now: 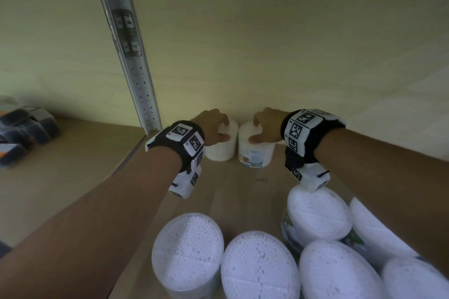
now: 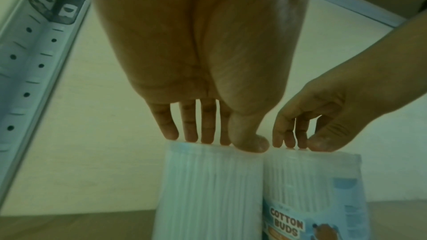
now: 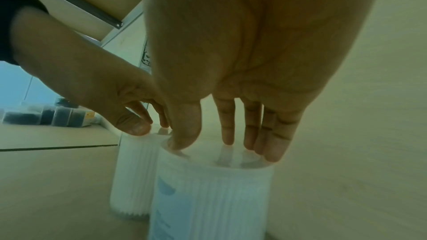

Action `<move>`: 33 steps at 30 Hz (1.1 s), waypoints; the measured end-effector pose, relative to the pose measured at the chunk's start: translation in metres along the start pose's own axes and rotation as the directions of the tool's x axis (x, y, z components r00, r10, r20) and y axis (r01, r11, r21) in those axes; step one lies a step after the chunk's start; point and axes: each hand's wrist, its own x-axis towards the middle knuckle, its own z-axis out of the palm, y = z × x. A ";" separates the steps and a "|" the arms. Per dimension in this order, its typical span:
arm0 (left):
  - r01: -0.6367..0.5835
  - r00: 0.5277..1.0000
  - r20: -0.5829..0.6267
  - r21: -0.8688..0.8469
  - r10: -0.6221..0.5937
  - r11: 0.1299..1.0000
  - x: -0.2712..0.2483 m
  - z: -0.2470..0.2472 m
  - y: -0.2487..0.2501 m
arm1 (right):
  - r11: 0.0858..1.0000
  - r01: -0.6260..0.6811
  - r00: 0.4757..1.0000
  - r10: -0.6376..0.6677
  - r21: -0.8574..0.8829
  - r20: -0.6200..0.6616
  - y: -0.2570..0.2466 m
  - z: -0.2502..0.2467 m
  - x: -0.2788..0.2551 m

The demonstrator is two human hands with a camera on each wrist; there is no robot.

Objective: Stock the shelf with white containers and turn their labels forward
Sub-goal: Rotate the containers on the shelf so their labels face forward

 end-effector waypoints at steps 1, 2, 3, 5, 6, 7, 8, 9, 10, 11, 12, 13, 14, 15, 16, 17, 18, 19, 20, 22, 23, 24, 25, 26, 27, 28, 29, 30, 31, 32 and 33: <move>0.001 1.000 -0.002 -0.002 -0.001 1.000 0.000 0.000 0.000 | 1.000 0.004 1.000 -0.004 -0.006 0.012 0.000 0.000 0.001; 0.002 1.000 -0.003 -0.003 -0.002 1.000 0.000 0.001 -0.001 | 1.000 0.012 1.000 -0.012 -0.008 0.019 -0.001 -0.001 0.001; 0.002 1.000 -0.005 -0.005 -0.002 1.000 0.000 0.001 -0.001 | 1.000 0.018 1.000 -0.018 -0.008 0.023 0.000 -0.002 0.002; 0.000 1.000 -0.008 -0.011 0.000 1.000 0.000 0.001 -0.001 | 1.000 0.029 0.999 -0.030 0.003 0.040 0.002 -0.003 0.002; -0.001 1.000 -0.008 -0.011 0.001 1.000 0.001 0.002 -0.001 | 0.999 0.039 0.998 -0.039 0.011 0.047 0.002 -0.004 0.001; -0.001 1.000 -0.006 -0.008 0.001 1.000 0.001 0.002 -0.001 | 0.998 0.054 0.997 -0.055 0.020 0.050 0.004 -0.004 0.001; -0.001 1.000 -0.004 -0.005 0.000 1.000 0.001 0.002 -0.001 | 0.997 0.068 0.996 -0.069 0.026 0.054 0.005 -0.004 0.001; 0.000 1.000 -0.002 -0.002 0.000 1.000 0.001 0.002 -0.001 | 0.996 0.079 0.995 -0.080 0.031 0.059 0.007 -0.004 0.001; 0.000 1.000 0.000 -0.001 0.000 1.000 0.001 0.002 -0.001 | 0.996 0.087 0.994 -0.089 0.032 0.068 0.008 -0.004 0.001; -0.001 1.000 0.000 -0.001 0.001 1.000 0.002 0.002 -0.001 | 0.995 0.094 0.992 -0.097 0.032 0.076 0.008 -0.005 0.000; -0.002 1.000 0.000 0.000 0.002 1.000 0.002 0.002 -0.001 | 0.995 0.096 0.992 -0.098 0.031 0.076 0.008 -0.006 -0.001; -0.003 1.000 -0.003 0.001 0.003 1.000 0.002 0.002 -0.001 | 0.995 0.097 0.992 -0.099 0.034 0.075 0.008 -0.006 0.000; -0.005 1.000 -0.007 -0.001 0.005 1.000 0.001 0.002 -0.001 | 0.994 0.098 0.992 -0.101 0.040 0.075 0.008 -0.007 0.000; -0.006 1.000 -0.010 -0.003 0.006 1.000 0.001 0.002 -0.001 | 0.994 0.095 0.992 -0.099 0.048 0.077 0.009 -0.007 0.001; -0.008 1.000 -0.013 -0.007 0.008 1.000 0.001 0.002 -0.001 | 0.995 0.089 0.992 -0.093 0.054 0.087 0.010 -0.006 0.002; -0.010 1.000 -0.015 -0.009 0.010 1.000 0.001 0.002 -0.001 | 0.994 0.083 0.991 -0.091 0.074 0.102 0.012 -0.005 0.005; -0.012 1.000 -0.017 -0.010 0.011 1.000 0.000 0.002 -0.001 | 0.993 0.071 0.988 -0.083 0.093 0.128 0.014 -0.004 0.006; -0.013 1.000 -0.018 -0.012 0.013 1.000 0.000 0.003 -0.002 | 0.991 0.060 0.987 -0.076 0.116 0.143 0.015 -0.003 0.007; -0.015 1.000 -0.018 -0.014 0.014 1.000 0.000 0.003 -0.002 | 0.991 0.062 0.988 -0.078 0.117 0.136 0.016 -0.003 0.007; -0.016 1.000 -0.019 -0.021 0.016 1.000 0.000 0.003 -0.002 | 0.993 0.065 0.995 -0.072 0.095 0.074 0.014 -0.004 0.005; -0.016 1.000 -0.018 -0.025 0.016 1.000 0.000 0.003 -0.002 | 0.992 0.072 0.996 -0.078 0.100 0.051 0.013 -0.004 0.004; -0.017 1.000 -0.019 -0.025 0.017 1.000 0.000 0.003 -0.003 | 0.992 0.072 0.996 -0.077 0.102 0.044 0.012 -0.005 0.003; -0.017 1.000 -0.019 -0.025 0.017 1.000 0.000 0.003 -0.003 | 0.992 0.072 0.996 -0.076 0.108 0.038 0.012 -0.004 0.004; -0.017 1.000 -0.018 -0.025 0.017 1.000 0.000 0.003 -0.003 | 0.991 0.071 0.997 -0.076 0.110 0.036 0.012 -0.003 0.005; -0.017 1.000 -0.017 -0.026 0.017 1.000 0.000 0.003 -0.003 | 0.992 0.068 0.997 -0.072 0.105 0.035 0.011 -0.002 0.005; -0.018 1.000 -0.017 -0.030 0.017 0.999 0.000 0.004 -0.003 | 0.994 0.055 0.997 -0.059 0.093 0.045 0.011 -0.002 0.005; -0.018 1.000 -0.019 -0.034 0.018 0.999 0.000 0.004 -0.003 | 0.995 0.056 0.997 -0.060 0.087 0.042 0.010 -0.001 0.005; -0.019 1.000 -0.021 -0.037 0.019 0.999 0.000 0.004 -0.003 | 0.995 0.057 0.997 -0.060 0.077 0.041 0.009 -0.002 0.004; -0.019 1.000 -0.021 -0.042 0.018 0.999 0.001 0.004 -0.004 | 0.996 0.062 0.997 -0.064 0.064 0.038 0.008 -0.002 0.004; -0.018 1.000 -0.021 -0.050 0.017 0.999 0.001 0.004 -0.004 | 0.996 0.067 0.997 -0.069 0.050 0.037 0.008 -0.003 0.003; -0.022 1.000 -0.017 -0.058 0.021 0.998 0.002 0.004 -0.005 | 0.997 0.071 0.996 -0.072 0.037 0.042 0.008 -0.003 0.003</move>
